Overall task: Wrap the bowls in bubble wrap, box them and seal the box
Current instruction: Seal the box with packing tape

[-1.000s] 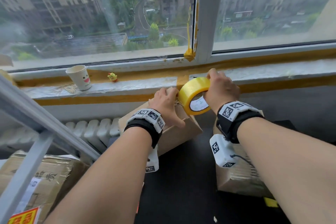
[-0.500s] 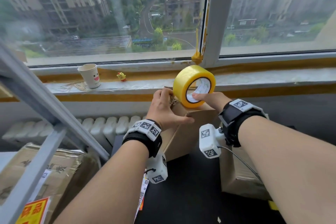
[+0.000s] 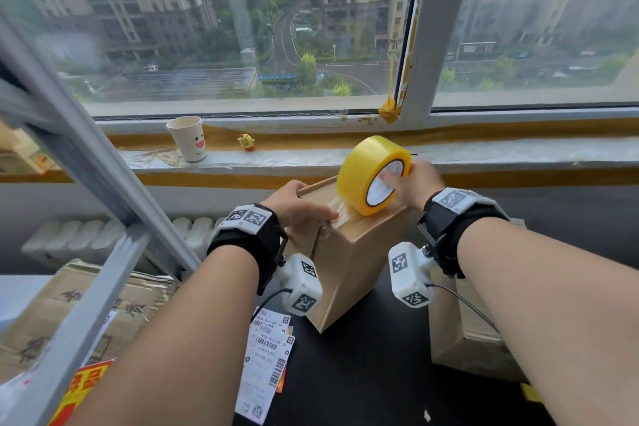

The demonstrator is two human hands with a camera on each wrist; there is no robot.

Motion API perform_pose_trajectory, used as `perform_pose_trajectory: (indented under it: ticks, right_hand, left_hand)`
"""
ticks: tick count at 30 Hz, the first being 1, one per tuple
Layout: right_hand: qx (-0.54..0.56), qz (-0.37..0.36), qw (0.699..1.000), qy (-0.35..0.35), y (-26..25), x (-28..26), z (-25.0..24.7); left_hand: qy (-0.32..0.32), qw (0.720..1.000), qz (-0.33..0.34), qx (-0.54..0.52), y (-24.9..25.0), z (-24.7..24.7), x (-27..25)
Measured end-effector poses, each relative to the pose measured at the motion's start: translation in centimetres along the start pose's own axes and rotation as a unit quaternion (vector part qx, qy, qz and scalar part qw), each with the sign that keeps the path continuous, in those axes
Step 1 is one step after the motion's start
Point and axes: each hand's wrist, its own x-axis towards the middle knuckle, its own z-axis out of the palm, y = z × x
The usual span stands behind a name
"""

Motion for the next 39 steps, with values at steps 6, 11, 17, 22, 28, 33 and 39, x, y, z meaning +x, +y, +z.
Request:
perform_pose_trajectory:
  ticks: [6,11,17,22,28,33,39]
  right_hand:
    - [-0.052,-0.11,0.993,-0.005,-2.4,0.4,1.4]
    - [-0.009,-0.079,0.996,-0.05,0.0,0.1,3.2]
    - [0.041,-0.001,0.99,-0.137,0.5,-0.5,3.1]
    - [0.052,-0.04,0.994,-0.092,0.3,-0.4,2.9]
    - [0.079,-0.053,0.994,-0.058,1.1,-1.0,3.0]
    - [0.048,-0.049,0.995,-0.068,1.7,-1.4,3.1]
    - [-0.001,-0.04,0.996,-0.076,1.9,-2.0,2.4]
  left_hand:
    - [-0.077,0.979,-0.022,0.19,1.8,-0.8,-0.5]
    - [-0.178,0.968,-0.015,0.175,1.1,-0.7,-1.4]
    - [-0.166,0.979,0.034,0.111,-0.6,0.6,0.2]
    - [-0.152,0.977,0.027,0.149,-0.7,1.0,-0.9]
    - [-0.101,0.982,0.095,0.129,-1.2,3.2,0.5]
    - [-0.073,0.969,0.175,0.155,-1.6,4.2,0.7]
    - [-0.065,0.961,0.186,0.197,-2.2,4.4,-0.1]
